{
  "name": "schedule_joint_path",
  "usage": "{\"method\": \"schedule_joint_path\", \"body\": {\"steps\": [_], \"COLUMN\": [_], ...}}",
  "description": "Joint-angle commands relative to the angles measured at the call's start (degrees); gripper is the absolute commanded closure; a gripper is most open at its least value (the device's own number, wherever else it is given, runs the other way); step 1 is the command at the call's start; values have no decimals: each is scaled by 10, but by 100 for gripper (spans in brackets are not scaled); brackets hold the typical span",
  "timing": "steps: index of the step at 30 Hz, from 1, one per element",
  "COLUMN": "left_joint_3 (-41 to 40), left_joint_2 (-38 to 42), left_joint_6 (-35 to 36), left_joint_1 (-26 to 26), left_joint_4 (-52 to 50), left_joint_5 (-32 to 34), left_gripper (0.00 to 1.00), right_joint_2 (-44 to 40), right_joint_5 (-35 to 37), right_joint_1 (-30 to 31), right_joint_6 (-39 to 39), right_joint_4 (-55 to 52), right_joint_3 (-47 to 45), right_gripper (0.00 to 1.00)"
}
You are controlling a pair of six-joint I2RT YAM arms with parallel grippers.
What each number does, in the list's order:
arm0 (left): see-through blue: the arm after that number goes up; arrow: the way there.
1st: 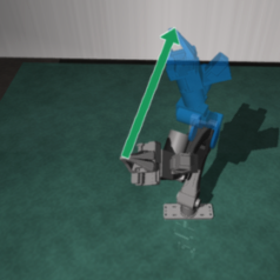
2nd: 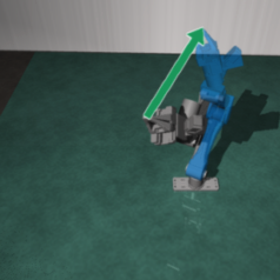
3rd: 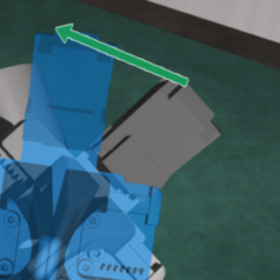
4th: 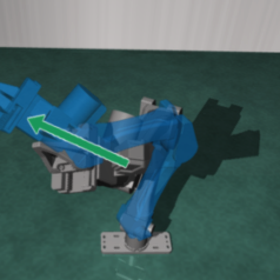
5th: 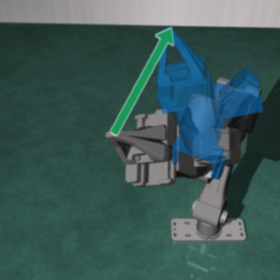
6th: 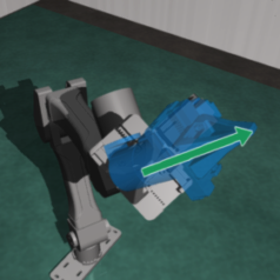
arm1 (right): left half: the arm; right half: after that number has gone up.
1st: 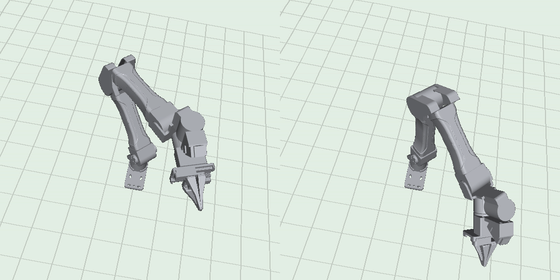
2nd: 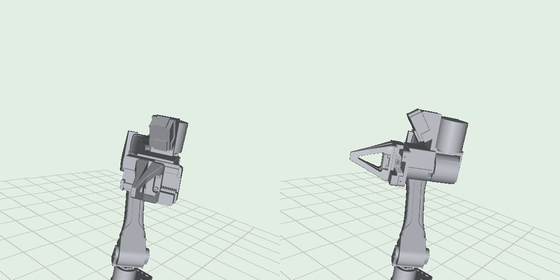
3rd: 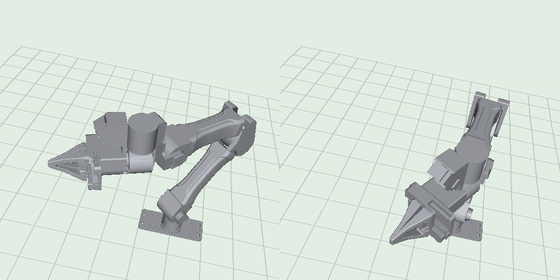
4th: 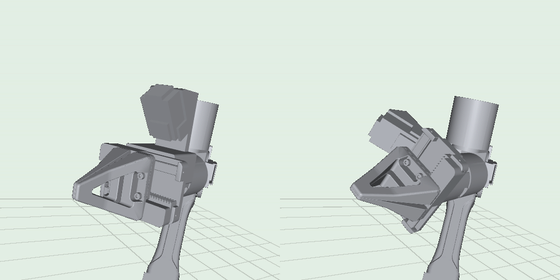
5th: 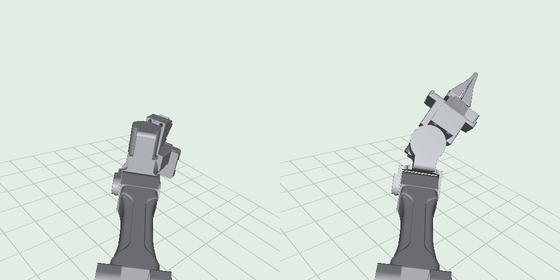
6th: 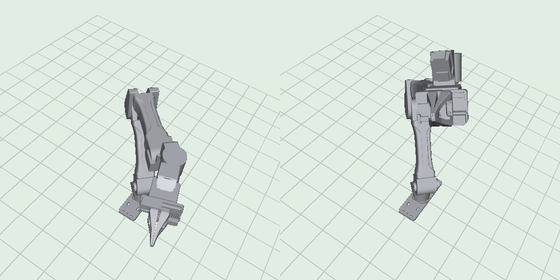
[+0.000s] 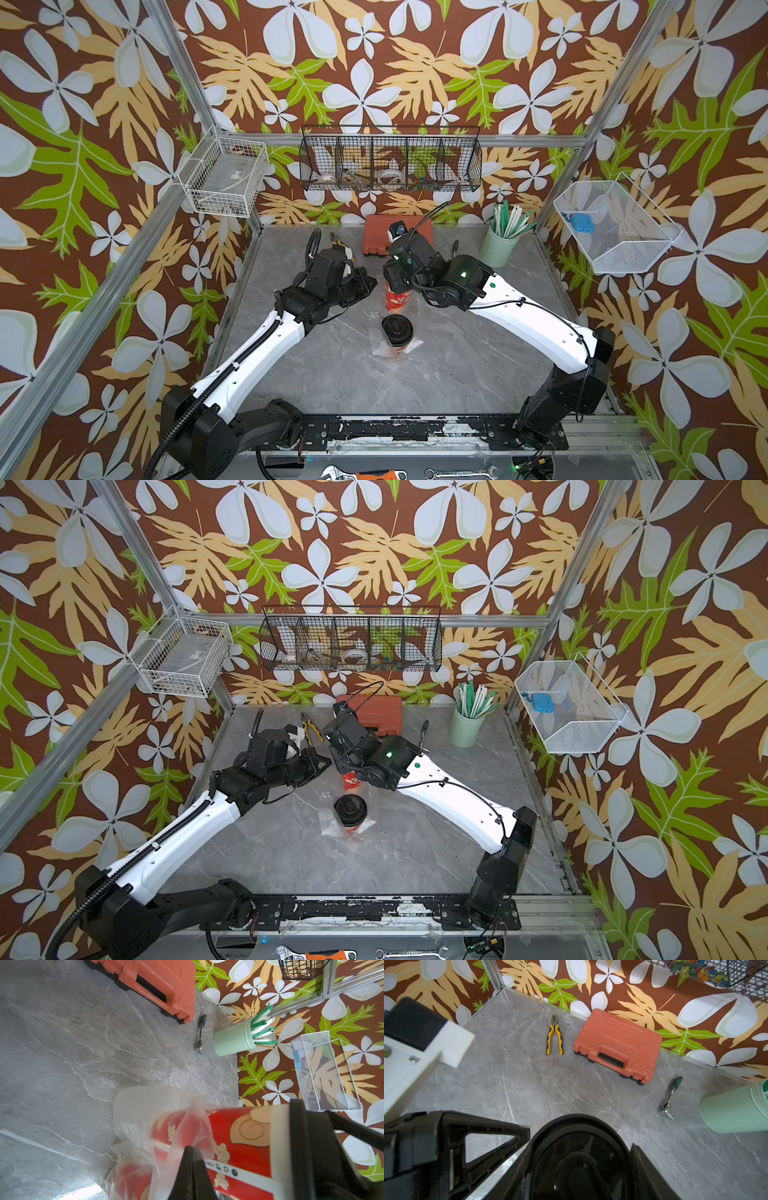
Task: Pack milk tea into plastic carrier bags
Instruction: Place the milk tea cup in the plastic carrier bag.
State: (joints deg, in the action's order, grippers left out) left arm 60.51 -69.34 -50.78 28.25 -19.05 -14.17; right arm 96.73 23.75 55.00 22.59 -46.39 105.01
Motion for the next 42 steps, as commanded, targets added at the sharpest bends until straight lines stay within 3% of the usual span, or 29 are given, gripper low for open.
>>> {"method": "schedule_joint_path", "body": {"steps": [1,17,34,42], "left_joint_3": [3,2,10,12], "left_joint_2": [4,9,9,12], "left_joint_6": [-3,-8,-14,-25], "left_joint_1": [1,5,9,14], "left_joint_4": [14,14,16,27], "left_joint_5": [2,7,5,-3], "left_gripper": [100,100,100,100], "right_joint_2": [-5,7,-31,-1], "right_joint_5": [-9,-15,-19,-43], "right_joint_1": [0,-7,-6,-6], "right_joint_6": [14,18,25,37], "right_joint_4": [33,111,115,128], "right_joint_3": [-22,-143,-105,-133], "right_gripper": [42,42,44,44]}}
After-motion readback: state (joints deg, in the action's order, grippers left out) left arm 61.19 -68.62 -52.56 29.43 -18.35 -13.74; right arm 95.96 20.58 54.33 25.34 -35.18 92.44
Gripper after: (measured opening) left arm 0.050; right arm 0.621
